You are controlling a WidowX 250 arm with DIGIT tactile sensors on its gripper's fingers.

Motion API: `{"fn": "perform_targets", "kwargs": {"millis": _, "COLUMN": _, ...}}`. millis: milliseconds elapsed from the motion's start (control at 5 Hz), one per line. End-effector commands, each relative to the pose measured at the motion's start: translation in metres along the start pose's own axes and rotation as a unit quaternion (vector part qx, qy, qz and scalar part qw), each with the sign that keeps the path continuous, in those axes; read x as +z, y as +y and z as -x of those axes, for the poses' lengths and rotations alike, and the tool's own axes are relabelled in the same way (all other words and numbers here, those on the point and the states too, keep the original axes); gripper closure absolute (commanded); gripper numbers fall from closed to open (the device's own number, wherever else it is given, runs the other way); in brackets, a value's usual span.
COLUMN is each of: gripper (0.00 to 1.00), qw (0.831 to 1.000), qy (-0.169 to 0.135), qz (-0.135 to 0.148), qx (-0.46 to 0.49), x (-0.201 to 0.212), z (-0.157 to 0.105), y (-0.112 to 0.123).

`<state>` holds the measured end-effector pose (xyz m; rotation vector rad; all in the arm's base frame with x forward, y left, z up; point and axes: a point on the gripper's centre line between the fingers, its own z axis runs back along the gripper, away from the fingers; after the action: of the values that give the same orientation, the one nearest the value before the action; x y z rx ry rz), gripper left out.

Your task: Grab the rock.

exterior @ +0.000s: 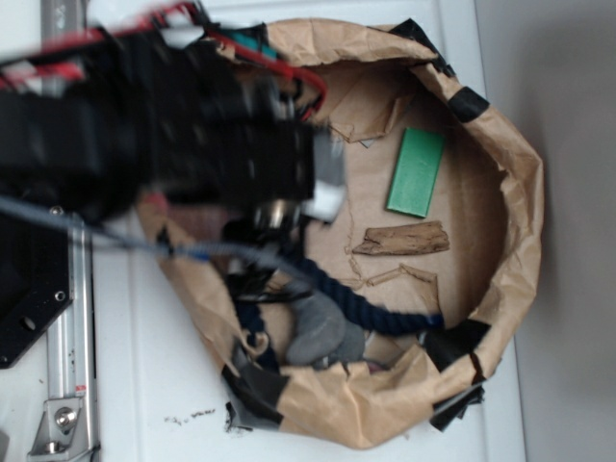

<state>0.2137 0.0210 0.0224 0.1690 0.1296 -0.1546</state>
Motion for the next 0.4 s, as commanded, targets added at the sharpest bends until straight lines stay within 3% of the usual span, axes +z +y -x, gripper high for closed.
{"fn": "perform_targets", "kwargs": {"millis": 0, "gripper": 0.0, "qw": 1.0, "qy": -0.013, "qz": -0.012, "qx": -0.022, "x": 0.0002, "z": 0.0286, "y": 0.0293}}
{"fn": "perform_targets", "kwargs": {"millis": 200, "gripper": 0.0, "qw": 1.0, "qy": -0.022, "qz": -0.003, "qx": -0.022, "x": 0.0066, "z": 0.0318, "y": 0.0319}}
